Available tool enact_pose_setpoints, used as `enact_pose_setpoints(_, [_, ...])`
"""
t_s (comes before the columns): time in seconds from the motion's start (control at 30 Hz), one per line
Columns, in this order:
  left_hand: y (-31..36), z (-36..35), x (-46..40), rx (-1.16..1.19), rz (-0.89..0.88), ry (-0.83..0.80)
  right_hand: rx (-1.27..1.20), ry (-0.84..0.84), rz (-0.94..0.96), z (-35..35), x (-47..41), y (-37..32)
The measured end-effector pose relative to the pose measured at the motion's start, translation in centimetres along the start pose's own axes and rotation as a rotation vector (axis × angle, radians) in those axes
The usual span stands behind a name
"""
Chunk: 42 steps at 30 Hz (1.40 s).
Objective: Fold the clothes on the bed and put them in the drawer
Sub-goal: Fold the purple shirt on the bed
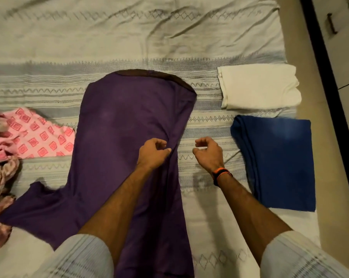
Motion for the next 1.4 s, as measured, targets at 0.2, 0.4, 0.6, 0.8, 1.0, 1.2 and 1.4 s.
enact_pose_setpoints(0.2, [4.3,0.0,-9.2,-0.03,-0.063,0.011,-0.032,0.045,-0.039,-2.0,-8.8,-2.0])
enact_pose_setpoints(0.4, [8.0,-1.8,-16.9,-0.076,-0.163,0.065,-0.075,0.1,-0.091,-3.3,-17.2,-2.7])
enact_pose_setpoints(0.6, [9.4,-3.7,-20.8,-0.143,-0.048,-0.025,-0.239,0.116,-0.119,-4.4,-21.0,-2.3])
enact_pose_setpoints(0.8, [10.2,-2.3,-21.5,0.304,-0.143,-0.083,-0.493,0.057,-0.156,-5.5,-22.8,-2.7])
enact_pose_setpoints(1.0, [8.6,0.9,-22.4,0.49,0.015,-0.1,-0.492,-0.181,-0.156,-7.0,-23.5,-5.6])
enact_pose_setpoints(1.2, [5.5,2.1,-24.2,0.161,0.053,0.114,-0.188,0.063,0.009,-7.6,-25.1,-6.3])
enact_pose_setpoints(1.4, [3.9,2.1,-26.0,0.16,0.026,0.054,-0.046,0.134,0.13,-7.3,-26.1,-6.2])
Point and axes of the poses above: each hand's wrist, its own x-axis away from the middle knuckle, its own z-axis out of the back of the hand, y = z × x, the point moved 2 cm from there along -x, towards the middle knuckle, and after that the axes turned 12 degrees about -x, right-handed, at the moved point
